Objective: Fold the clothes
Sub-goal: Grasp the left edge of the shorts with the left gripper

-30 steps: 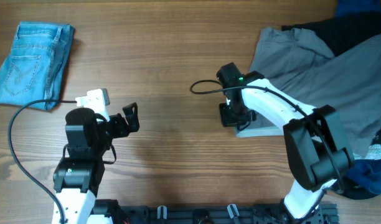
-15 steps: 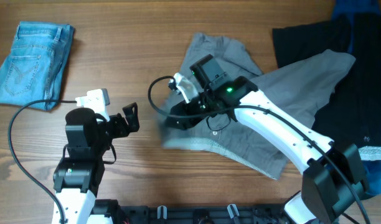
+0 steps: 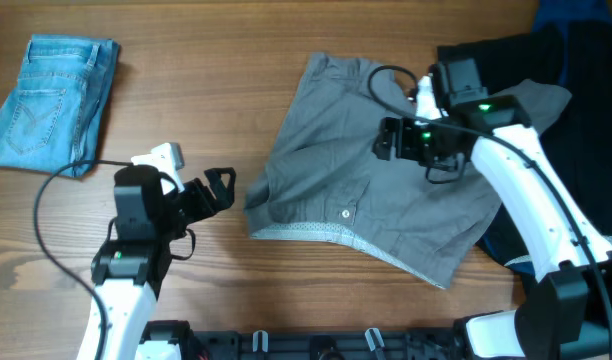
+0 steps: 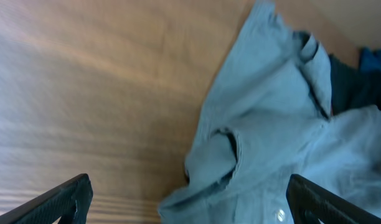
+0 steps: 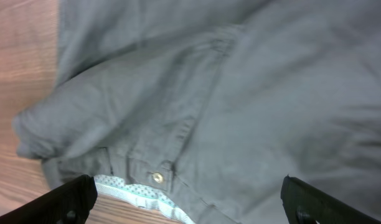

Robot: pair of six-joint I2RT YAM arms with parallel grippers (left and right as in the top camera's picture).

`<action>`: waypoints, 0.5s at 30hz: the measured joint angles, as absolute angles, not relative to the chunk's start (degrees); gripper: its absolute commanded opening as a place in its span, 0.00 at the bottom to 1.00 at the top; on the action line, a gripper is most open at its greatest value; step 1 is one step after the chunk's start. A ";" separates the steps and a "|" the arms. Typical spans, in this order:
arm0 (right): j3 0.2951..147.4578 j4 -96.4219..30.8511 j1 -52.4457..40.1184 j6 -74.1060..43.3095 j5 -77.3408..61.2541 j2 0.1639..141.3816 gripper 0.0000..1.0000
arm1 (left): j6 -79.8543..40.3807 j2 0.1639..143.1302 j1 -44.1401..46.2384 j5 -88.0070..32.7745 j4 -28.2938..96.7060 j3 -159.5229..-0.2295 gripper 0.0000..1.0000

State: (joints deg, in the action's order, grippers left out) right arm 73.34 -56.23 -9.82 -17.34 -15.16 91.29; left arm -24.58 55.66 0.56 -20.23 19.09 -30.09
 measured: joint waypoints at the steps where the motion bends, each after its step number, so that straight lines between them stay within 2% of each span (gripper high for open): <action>1: 73.34 -56.77 -8.88 -17.34 -15.16 91.29 1.00 | -25.15 57.76 0.56 -21.98 18.96 -30.09 0.99; 5: 73.34 -57.34 -6.68 -17.34 -15.14 91.29 1.00 | -28.38 67.92 0.56 -29.56 18.85 -30.17 0.91; 10: 73.34 -57.47 -6.70 -17.34 -15.14 91.29 1.00 | -32.05 80.16 1.04 -37.19 17.72 -30.24 0.85; 11: 73.34 -57.45 -6.70 -17.34 -15.16 91.29 0.99 | -32.23 81.32 1.39 -37.74 17.32 -30.24 0.81; 12: 73.34 -57.45 -6.70 -17.34 -15.14 91.29 1.00 | -32.49 82.85 2.39 -38.35 16.64 -30.26 0.72; 13: 73.34 -57.47 -6.70 -17.34 -15.16 91.29 1.00 | -32.64 84.03 3.40 -39.27 16.03 -30.30 0.52; 14: 73.34 -57.45 -6.70 -17.34 -15.16 91.29 1.00 | -32.71 85.30 5.15 -40.05 14.98 -30.59 0.22; 15: 73.34 -57.45 -6.70 -17.34 -15.16 91.29 1.00 | -33.30 86.50 6.94 -40.42 14.13 -30.72 0.04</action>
State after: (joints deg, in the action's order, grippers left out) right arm 73.34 -57.45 -6.70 -17.34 -15.16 91.29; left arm -33.30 86.50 6.94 -40.42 14.13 -30.72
